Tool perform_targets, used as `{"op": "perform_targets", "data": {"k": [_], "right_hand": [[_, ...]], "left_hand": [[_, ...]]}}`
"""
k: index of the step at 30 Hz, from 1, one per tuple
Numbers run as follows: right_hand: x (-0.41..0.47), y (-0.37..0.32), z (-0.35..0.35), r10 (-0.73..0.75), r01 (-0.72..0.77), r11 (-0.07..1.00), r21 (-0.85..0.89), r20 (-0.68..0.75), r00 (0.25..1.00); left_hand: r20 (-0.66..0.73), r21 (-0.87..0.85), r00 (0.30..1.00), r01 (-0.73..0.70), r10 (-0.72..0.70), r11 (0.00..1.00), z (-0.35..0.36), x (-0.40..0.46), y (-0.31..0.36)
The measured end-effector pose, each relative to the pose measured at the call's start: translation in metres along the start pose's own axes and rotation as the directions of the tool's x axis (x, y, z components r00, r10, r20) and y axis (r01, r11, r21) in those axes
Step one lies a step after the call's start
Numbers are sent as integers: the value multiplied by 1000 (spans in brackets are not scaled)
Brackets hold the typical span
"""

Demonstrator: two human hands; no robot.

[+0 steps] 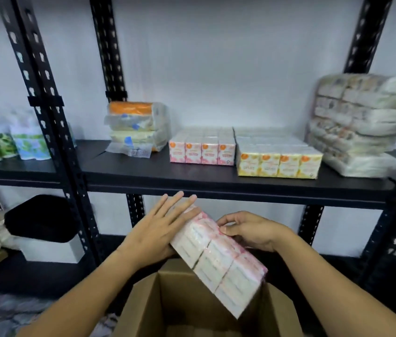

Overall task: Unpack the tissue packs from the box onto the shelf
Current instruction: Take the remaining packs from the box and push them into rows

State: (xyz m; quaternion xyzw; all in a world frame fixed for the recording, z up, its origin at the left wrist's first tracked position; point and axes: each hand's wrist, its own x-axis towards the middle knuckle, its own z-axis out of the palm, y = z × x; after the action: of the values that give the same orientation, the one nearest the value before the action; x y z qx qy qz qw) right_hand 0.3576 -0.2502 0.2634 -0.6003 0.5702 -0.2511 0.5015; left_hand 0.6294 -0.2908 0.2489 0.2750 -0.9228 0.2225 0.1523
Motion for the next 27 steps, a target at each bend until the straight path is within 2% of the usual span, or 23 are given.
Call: {"op": "perform_targets", "data": {"k": [5, 9, 13, 16, 18, 24, 27], "right_hand": [[-14, -39, -19, -80, 78, 995, -54, -38, 996], [-33, -86, -33, -223, 167, 937, -308, -159, 962], [-47, -128, -51, -434, 256, 839, -480, -307, 847], [-51, -151, -65, -568, 303, 757, -579, -352, 744], [-48, -160, -75, -612, 295, 705, -645, -343, 713], [-17, -164, -100, -616, 216, 525, -823, -192, 764], [-2, -163, -111, -587, 194, 550, -813, -210, 782]], "left_hand": [[-124, -103, 992, -32, 19, 994, -41, 26, -21], [-193, -101, 981, 4, -23, 995, -73, 45, -49], [-169, -249, 965, 153, -199, 956, -107, 66, -79], [-119, -350, 957, 209, -264, 913, -125, 88, -100], [-68, -394, 957, 236, -284, 888, -133, 102, -113], [77, -450, 921, 375, -383, 811, -130, 126, -139], [103, -471, 903, 413, -416, 780, -122, 136, -146]]}}
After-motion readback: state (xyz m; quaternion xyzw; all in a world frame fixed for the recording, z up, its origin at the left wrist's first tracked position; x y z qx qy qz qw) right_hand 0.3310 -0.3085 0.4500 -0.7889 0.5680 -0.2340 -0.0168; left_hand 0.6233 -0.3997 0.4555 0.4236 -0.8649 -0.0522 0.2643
